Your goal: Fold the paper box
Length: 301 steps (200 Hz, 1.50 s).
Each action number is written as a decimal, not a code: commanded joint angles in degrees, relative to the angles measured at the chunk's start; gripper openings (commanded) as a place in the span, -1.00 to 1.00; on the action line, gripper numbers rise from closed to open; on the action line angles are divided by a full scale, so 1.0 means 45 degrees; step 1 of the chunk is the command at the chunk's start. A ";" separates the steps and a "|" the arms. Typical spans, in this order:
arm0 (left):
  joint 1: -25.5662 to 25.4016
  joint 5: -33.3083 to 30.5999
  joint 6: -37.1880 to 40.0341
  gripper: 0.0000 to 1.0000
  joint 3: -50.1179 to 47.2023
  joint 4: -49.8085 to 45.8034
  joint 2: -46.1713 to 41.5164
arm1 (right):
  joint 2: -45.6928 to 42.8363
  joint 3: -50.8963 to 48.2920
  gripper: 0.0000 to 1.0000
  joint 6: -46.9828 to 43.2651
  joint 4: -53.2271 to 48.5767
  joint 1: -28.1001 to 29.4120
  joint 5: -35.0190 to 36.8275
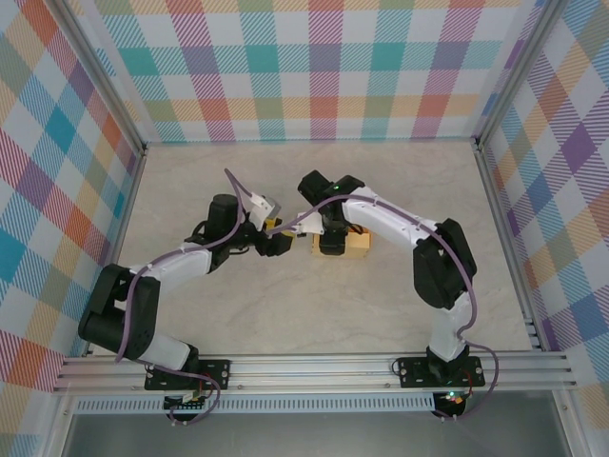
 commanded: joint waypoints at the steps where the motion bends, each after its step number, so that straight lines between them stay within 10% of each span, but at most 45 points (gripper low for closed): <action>1: -0.0183 0.0926 0.0028 0.50 0.0527 0.0524 0.0531 | -0.0487 -0.0583 0.20 -0.0529 0.0562 -0.0313 -0.0740; 52: -0.0359 0.3344 0.2029 0.51 0.1004 0.0079 0.1897 | -0.0388 -0.1357 -0.12 -0.1013 0.1159 -0.0569 -0.2119; 301: -0.3616 0.1038 0.2911 0.33 -0.1425 0.9044 0.4427 | -0.4091 -0.4550 -0.13 -0.2724 0.2225 -0.1699 -0.7109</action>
